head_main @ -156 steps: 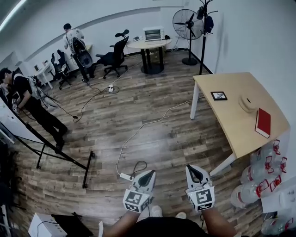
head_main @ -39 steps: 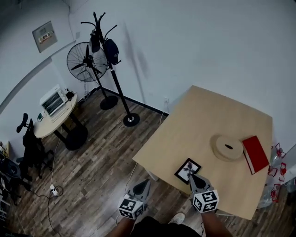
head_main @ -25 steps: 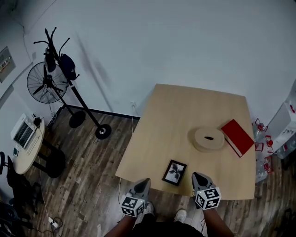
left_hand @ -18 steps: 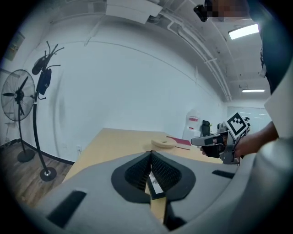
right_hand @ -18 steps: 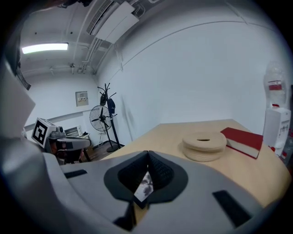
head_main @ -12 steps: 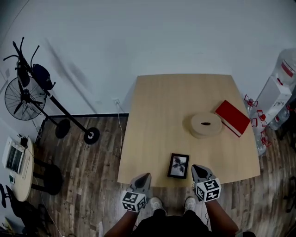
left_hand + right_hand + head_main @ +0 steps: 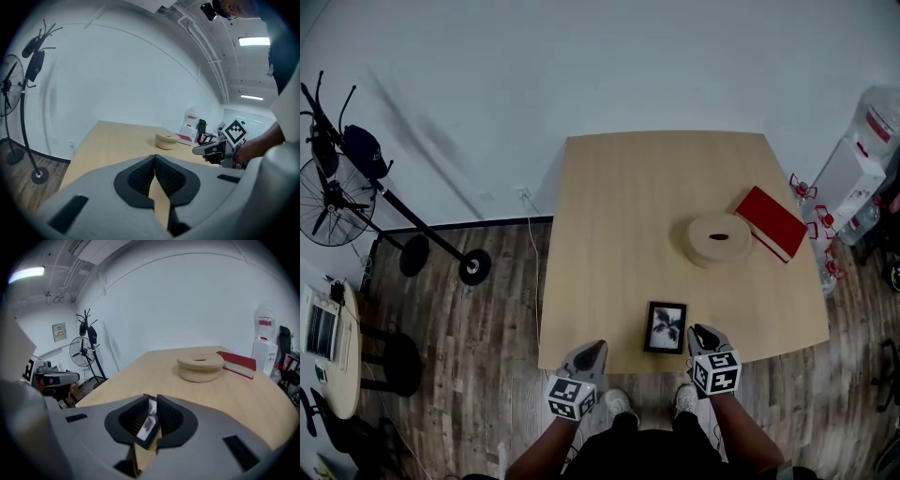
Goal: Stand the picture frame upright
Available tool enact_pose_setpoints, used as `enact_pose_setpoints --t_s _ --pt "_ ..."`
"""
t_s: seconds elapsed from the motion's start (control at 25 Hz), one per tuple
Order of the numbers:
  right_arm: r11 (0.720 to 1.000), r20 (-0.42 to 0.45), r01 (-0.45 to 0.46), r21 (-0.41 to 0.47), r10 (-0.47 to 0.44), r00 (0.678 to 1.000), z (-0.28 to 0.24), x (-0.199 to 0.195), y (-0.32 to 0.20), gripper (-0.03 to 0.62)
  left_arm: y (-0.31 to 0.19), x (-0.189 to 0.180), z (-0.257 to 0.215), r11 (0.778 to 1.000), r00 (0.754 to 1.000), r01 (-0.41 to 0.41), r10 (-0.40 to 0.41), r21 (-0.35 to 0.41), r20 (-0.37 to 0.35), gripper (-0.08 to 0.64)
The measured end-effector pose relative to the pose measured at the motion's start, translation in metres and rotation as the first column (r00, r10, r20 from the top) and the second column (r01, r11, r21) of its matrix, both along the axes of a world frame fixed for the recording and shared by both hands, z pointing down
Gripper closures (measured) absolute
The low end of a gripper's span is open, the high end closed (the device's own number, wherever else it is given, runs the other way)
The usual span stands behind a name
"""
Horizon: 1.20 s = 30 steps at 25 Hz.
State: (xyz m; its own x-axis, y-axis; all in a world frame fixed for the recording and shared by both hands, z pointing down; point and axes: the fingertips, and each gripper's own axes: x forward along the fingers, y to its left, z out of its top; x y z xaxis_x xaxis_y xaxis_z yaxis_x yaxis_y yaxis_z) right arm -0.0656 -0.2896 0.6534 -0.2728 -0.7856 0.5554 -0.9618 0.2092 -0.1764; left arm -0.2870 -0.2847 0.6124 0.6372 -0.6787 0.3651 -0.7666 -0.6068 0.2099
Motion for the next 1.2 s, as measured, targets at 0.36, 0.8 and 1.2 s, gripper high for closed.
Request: enact_pose_setpoints --t_s 0.36,0.8,1.2 --pt "0.979 0.081 -0.069 -0.193 0.086 0.993 0.064 -0.003 -0.012 0.474 -0.004 0.003 0.011 0.998 0.998 -0.055 0.056 -0.014 0.027 0.555" --pt "0.937 0.052 -0.154 -0.313 0.178 0.983 0.117 -0.007 -0.022 0.453 -0.003 -0.008 0.025 0.997 0.997 -0.060 0.063 -0.053 0.044 0.555" --pt "0.923 0.072 -0.171 -0.345 0.208 0.976 0.120 -0.008 -0.022 0.493 0.001 -0.002 0.022 0.995 0.996 -0.080 0.082 -0.055 0.036 0.555"
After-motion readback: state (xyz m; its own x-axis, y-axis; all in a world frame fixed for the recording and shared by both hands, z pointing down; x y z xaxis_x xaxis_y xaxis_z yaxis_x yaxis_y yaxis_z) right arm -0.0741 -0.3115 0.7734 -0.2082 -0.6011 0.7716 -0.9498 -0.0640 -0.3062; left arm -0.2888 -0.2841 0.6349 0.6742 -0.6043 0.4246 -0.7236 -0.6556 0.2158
